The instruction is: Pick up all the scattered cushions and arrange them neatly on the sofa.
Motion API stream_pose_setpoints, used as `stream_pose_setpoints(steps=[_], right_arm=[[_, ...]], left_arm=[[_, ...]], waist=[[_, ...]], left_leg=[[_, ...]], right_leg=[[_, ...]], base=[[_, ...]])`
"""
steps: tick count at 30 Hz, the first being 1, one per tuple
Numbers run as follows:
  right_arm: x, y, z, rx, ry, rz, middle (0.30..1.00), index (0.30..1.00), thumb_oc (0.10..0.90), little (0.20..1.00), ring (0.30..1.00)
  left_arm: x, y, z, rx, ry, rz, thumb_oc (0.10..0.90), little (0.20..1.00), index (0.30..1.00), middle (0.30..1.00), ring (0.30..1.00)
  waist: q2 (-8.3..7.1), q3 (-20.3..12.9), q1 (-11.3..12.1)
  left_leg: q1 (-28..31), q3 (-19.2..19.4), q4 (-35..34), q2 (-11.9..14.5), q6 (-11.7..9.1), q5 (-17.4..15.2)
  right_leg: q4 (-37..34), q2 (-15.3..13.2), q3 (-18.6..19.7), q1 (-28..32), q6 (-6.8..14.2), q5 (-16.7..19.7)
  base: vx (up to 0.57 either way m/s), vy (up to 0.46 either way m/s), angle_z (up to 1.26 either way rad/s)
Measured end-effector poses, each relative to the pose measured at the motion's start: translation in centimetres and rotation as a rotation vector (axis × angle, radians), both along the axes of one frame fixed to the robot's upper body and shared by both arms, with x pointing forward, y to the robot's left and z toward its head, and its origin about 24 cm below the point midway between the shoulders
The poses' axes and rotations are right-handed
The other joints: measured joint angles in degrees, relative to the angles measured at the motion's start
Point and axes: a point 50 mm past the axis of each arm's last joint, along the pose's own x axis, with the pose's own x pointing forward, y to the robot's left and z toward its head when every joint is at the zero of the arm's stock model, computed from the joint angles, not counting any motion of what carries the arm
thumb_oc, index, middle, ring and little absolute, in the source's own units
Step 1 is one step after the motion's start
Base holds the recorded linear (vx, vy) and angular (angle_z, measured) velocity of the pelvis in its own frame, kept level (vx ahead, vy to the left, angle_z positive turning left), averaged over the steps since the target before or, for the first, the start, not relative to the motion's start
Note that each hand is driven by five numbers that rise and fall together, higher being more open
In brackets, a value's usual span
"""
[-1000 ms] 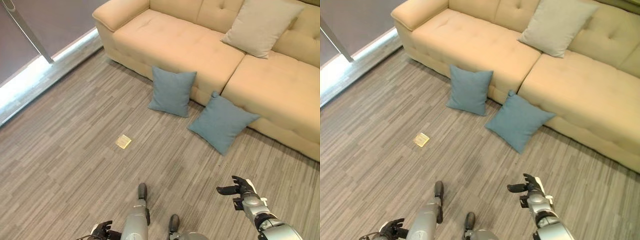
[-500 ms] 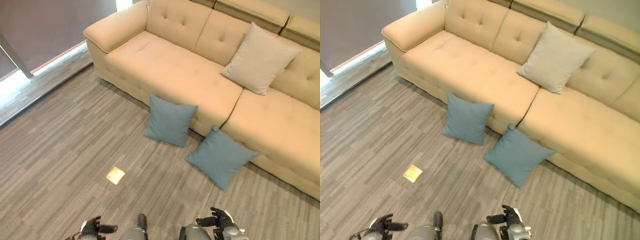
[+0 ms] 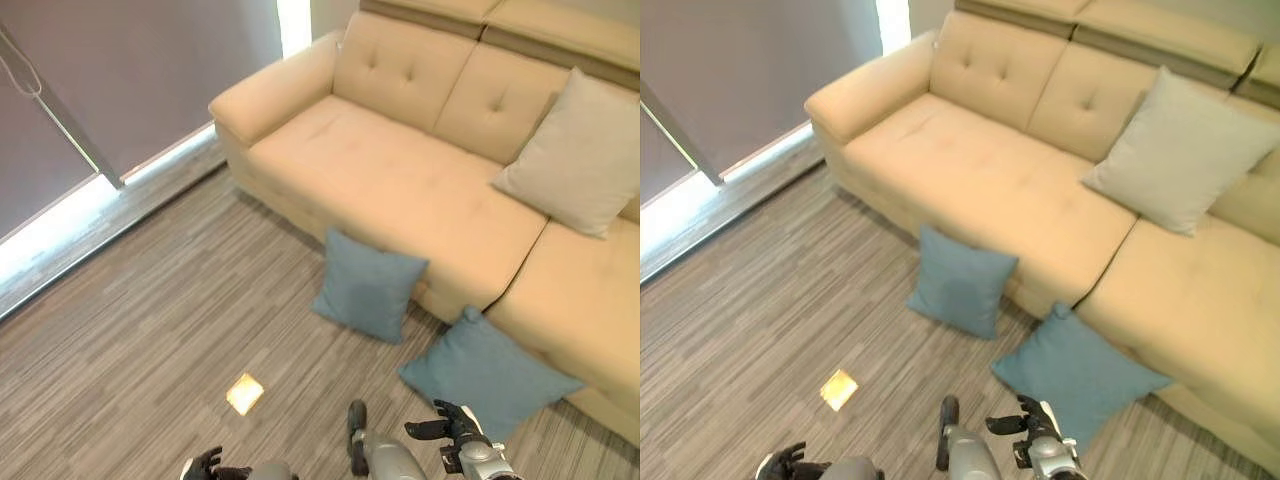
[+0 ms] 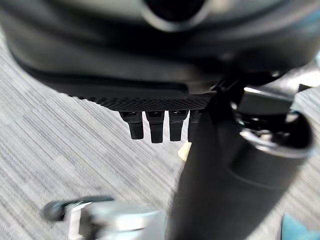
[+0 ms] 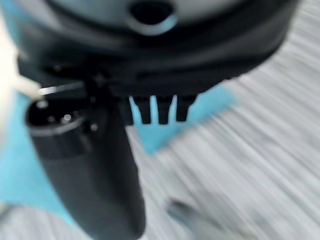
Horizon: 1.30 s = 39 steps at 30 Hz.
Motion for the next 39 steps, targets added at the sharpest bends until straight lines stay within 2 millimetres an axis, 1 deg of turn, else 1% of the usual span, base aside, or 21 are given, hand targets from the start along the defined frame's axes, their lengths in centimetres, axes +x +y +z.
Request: stream_pose_setpoints(steps=[2,4,6,8,9,11,15,16,20,21,22,23,24,26,28,29,32,35,36,38,39], right_arm=[[2.0,-0.8,1.5,-0.044,-0.065,-0.005,0.900,0.900,0.800,0.900,0.900],[3.8,-1.6,3.1,-0.079,-0.117,-0.004,0.900,0.900,0.800,0.900,0.900],[5.0,-1.8,4.1,-0.097,-0.166,0.000,0.900,0.900,0.800,0.900,0.900],[5.2,-2.1,4.6,-0.112,-0.187,0.009,0.900,0.900,0.800,0.900,0.900],[5.4,-2.1,4.8,-0.119,-0.196,0.015,0.900,0.900,0.800,0.900,0.900],[5.3,-1.8,5.0,-0.138,-0.215,0.055,0.900,0.900,0.800,0.900,0.900],[5.3,-0.8,4.6,-0.149,-0.204,0.094,0.900,0.900,0.800,0.900,0.900],[5.1,-0.7,4.4,-0.154,-0.197,0.099,0.900,0.900,0.800,0.900,0.900],[2.6,-1.1,2.3,-0.136,-0.098,0.031,0.900,0.900,0.800,0.900,0.900],[1.6,-1.6,1.2,-0.150,-0.011,0.015,0.900,0.900,0.800,0.900,0.900],[-1.4,-2.2,-0.5,-0.116,0.087,-0.033,0.900,0.900,0.800,0.900,0.900],[-2.8,-2.0,-1.1,-0.088,0.097,-0.030,0.900,0.900,0.800,0.900,0.900],[-5.1,-1.1,-2.3,-0.022,0.144,-0.009,0.900,0.900,0.800,0.900,0.900],[-5.8,-0.7,-2.7,0.028,0.156,-0.017,0.900,0.900,0.800,0.900,0.900],[-5.0,-0.6,-2.2,0.059,0.106,-0.043,0.900,0.900,0.800,0.900,0.900],[-4.7,-0.7,-1.9,0.074,0.081,-0.053,0.900,0.900,0.800,0.900,0.900],[-1.3,-1.2,0.7,0.083,-0.106,-0.040,0.900,0.900,0.800,0.900,0.900],[1.3,-1.4,2.8,0.060,-0.244,-0.042,0.900,0.900,0.800,0.900,0.900],[4.2,-1.5,5.4,0.040,-0.368,-0.025,0.900,0.900,0.800,0.900,0.900],[7.7,-1.9,8.9,-0.003,-0.497,0.000,0.900,0.900,0.800,0.900,0.900],[9.4,-2.2,11.0,-0.025,-0.572,-0.004,0.900,0.900,0.800,0.900,0.900]], left_arm=[[1.3,0.6,0.7,0.015,-0.061,-0.013,0.800,0.900,0.900,0.900,0.900],[2.1,1.0,0.9,0.021,-0.077,-0.021,0.800,0.900,0.900,0.900,0.900],[2.1,1.0,0.8,0.011,-0.065,-0.011,0.800,0.900,0.900,0.900,0.900],[2.9,0.7,1.4,0.010,-0.117,-0.042,0.800,0.900,0.900,0.900,0.900],[3.2,0.3,1.9,-0.005,-0.158,-0.053,0.800,0.900,0.900,0.900,0.900],[3.2,-0.1,2.8,-0.021,-0.236,-0.074,0.800,0.900,0.900,0.900,0.900],[4.5,0.1,3.3,-0.018,-0.270,-0.063,0.800,0.900,0.900,0.900,0.900],[5.0,0.4,3.6,-0.013,-0.291,-0.052,0.800,0.900,0.900,0.900,0.900],[6.4,1.8,3.0,0.044,-0.229,-0.028,0.800,0.900,0.900,0.900,0.900],[5.9,2.2,2.7,0.059,-0.191,-0.027,0.800,0.900,0.900,0.900,0.900],[7.1,2.4,3.1,0.069,-0.203,-0.036,0.800,0.900,0.900,0.900,0.900],[7.5,2.9,3.3,0.082,-0.209,-0.025,0.800,0.900,0.900,0.900,0.900],[7.7,4.2,3.9,0.136,-0.217,-0.018,0.800,0.900,0.900,0.900,0.900],[9.3,6.6,5.2,0.217,-0.215,0.013,0.800,0.900,0.900,0.900,0.900],[11.0,8.0,6.6,0.296,-0.239,0.008,0.800,0.900,0.900,0.900,0.900],[12.2,9.0,8.0,0.337,-0.307,-0.001,0.800,0.900,0.900,0.900,0.900],[16.5,9.9,12.5,0.346,-0.577,0.033,0.800,0.900,0.900,0.900,0.900],[18.9,9.7,14.6,0.290,-0.693,0.132,0.800,0.900,0.900,0.900,0.900],[21.3,8.8,16.3,0.268,-0.742,0.122,0.800,0.900,0.900,0.900,0.900],[23.8,7.7,19.1,0.231,-0.857,0.112,0.800,0.900,0.900,0.900,0.900],[24.3,7.2,19.6,0.208,-0.888,0.095,0.800,0.900,0.900,0.900,0.900]], waist=[[-0.92,1.2,0.1],[-1.46,2.3,0.6],[-1.37,2.6,1.5],[-1.13,3.3,2.5],[0.15,4.1,3.4],[1.54,5.0,4.6],[2.07,7.2,6.2],[2.17,7.8,6.3],[1.19,8.0,5.5],[1.32,6.9,5.7],[0.63,6.5,5.5],[-0.88,6.1,5.7],[-3.50,4.9,5.4],[-5.25,5.1,4.0],[-5.31,5.4,2.3],[-5.12,5.7,2.1],[-4.50,8.1,0.6],[-3.67,10.0,-0.1],[-2.74,11.2,-1.1],[-3.13,13.1,-2.9],[-2.74,13.9,-2.9]], left_leg=[[-4.0,2.5,-3.2,-0.4,1.9,-1.5],[-5.2,4.0,-14.0,-0.6,2.0,-1.7],[-3.6,3.8,-32.9,-0.4,-0.6,0.4],[-3.3,2.6,-41.8,-0.1,-2.2,4.2],[-3.9,1.0,-42.8,1.7,-2.3,5.5],[-3.5,-1.2,-45.9,2.7,-3.7,7.5],[-3.5,-6.7,-48.1,3.8,-4.4,8.4],[-3.5,-8.1,-48.4,4.5,-4.3,9.3],[-1.8,-8.1,-47.6,5.1,-5.1,9.8],[0.1,-8.5,-48.4,5.4,-4.8,9.8],[1.2,-7.5,-48.5,4.6,-4.9,13.3],[1.2,-6.6,-48.9,3.1,-3.8,13.9],[1.2,-3.5,-50.1,1.4,-2.2,13.4],[-0.3,1.0,-48.8,0.1,0.3,11.9],[-1.7,4.4,-47.3,-0.3,2.1,10.8],[-1.8,5.9,-47.2,-0.4,2.7,10.4],[-5.2,9.1,-45.5,-0.5,3.4,9.7],[-8.1,9.2,-43.3,-0.3,2.9,9.1],[-13.0,8.9,-42.3,0.2,2.3,9.3],[-18.8,8.9,-38.9,-0.2,1.7,7.5],[-20.3,8.5,-37.7,0.4,2.5,7.8]], right_leg=[[-1.6,0.1,0.2,1.7,-0.3,-0.9],[-3.4,0.4,0.2,4.2,0.2,-1.0],[-4.6,1.4,0.4,6.6,0.4,-2.4],[-4.8,2.2,0.3,7.5,-0.1,-1.9],[-5.5,3.7,1.6,9.0,0.9,-2.6],[-5.8,5.1,2.4,10.4,0.3,-3.1],[-5.0,5.4,6.3,12.1,0.2,-3.8],[-4.9,5.1,8.1,12.9,1.3,-4.9],[-5.8,2.9,8.3,17.5,4.1,-8.6],[-5.6,2.5,8.5,18.3,5.8,-9.8],[-3.8,1.0,9.3,17.9,7.9,-11.8],[-2.5,-0.8,9.7,16.8,8.6,-12.2],[1.8,-3.4,11.6,13.0,9.8,-13.3],[6.9,-5.9,12.7,7.3,11.9,-12.5],[11.8,-7.9,11.6,2.9,13.1,-13.0],[11.8,-9.5,8.7,1.1,13.5,-13.2],[5.9,-11.7,1.1,-0.8,14.5,-12.3],[3.3,-12.1,-0.1,-2.3,14.9,-7.6],[7.9,-9.8,4.3,-9.0,14.4,-8.0],[10.9,-10.9,5.6,-15.8,13.8,-8.3],[11.7,-10.3,5.7,-18.1,14.2,-7.5]], base=[[0.28,-0.005,0.06],[0.32,0.064,-0.01],[0.26,0.084,-0.10],[0.26,0.111,-0.19],[0.35,0.181,-0.44],[0.27,0.180,-0.37],[0.24,0.174,-0.56],[0.56,0.343,-0.55],[0.33,0.226,-0.03],[0.05,0.233,-0.05],[0.06,0.234,0.03],[-0.08,0.230,-0.21],[-0.10,0.283,-0.54],[-0.15,0.291,-1.01],[-0.17,0.146,-1.03],[-0.15,0.063,-1.03],[-0.08,0.001,-0.59],[-0.03,0.042,-0.16],[-0.04,0.021,-0.11],[-0.02,-0.022,-0.07],[-0.01,-0.058,-0.33]])
